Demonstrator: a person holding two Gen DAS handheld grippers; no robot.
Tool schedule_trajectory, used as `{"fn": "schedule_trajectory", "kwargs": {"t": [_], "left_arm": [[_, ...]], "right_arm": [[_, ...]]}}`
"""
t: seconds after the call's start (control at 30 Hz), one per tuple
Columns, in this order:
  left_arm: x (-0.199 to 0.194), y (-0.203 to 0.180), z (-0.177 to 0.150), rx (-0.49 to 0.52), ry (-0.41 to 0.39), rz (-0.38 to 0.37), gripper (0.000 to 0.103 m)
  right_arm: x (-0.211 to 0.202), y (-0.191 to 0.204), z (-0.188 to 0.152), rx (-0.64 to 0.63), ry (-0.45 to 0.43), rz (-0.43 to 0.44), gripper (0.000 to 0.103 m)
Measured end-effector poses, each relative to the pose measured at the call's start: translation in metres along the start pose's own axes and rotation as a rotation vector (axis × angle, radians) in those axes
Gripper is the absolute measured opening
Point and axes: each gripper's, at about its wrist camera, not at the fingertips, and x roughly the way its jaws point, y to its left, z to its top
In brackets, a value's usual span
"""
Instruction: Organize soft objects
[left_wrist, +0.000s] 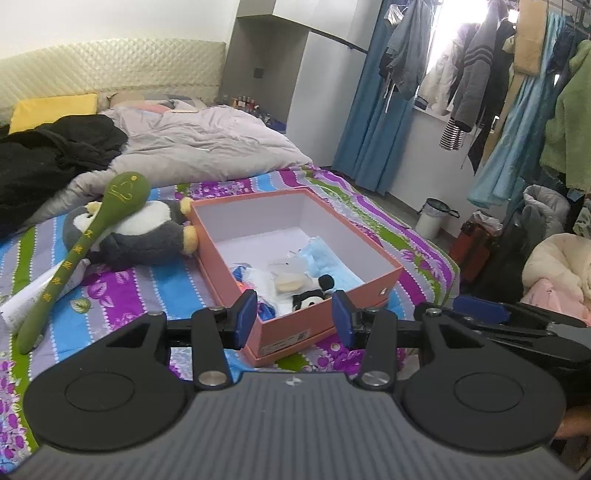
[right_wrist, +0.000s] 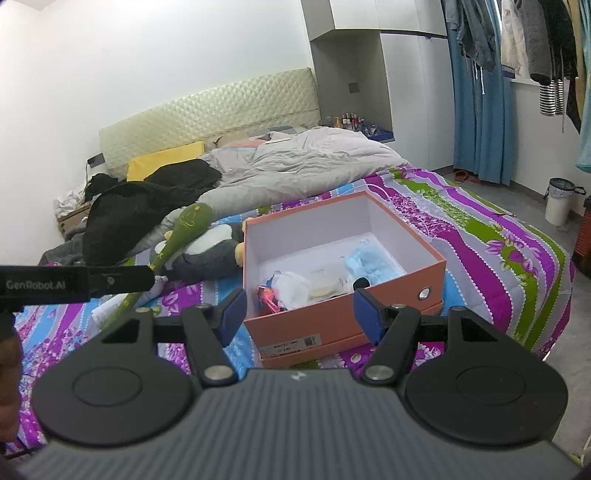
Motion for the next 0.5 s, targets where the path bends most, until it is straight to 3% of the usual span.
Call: {"fn": "schedule_trajectory", "kwargs": {"t": [0.5], "left_arm": [[-0.0102, 0.0050, -0.0010, -0.008, 0.001, 0.022, 0.051]], "right_arm": [[-0.0058, 0.0059, -0.0063, -0.002, 0.003, -0.026, 0.066]]}}
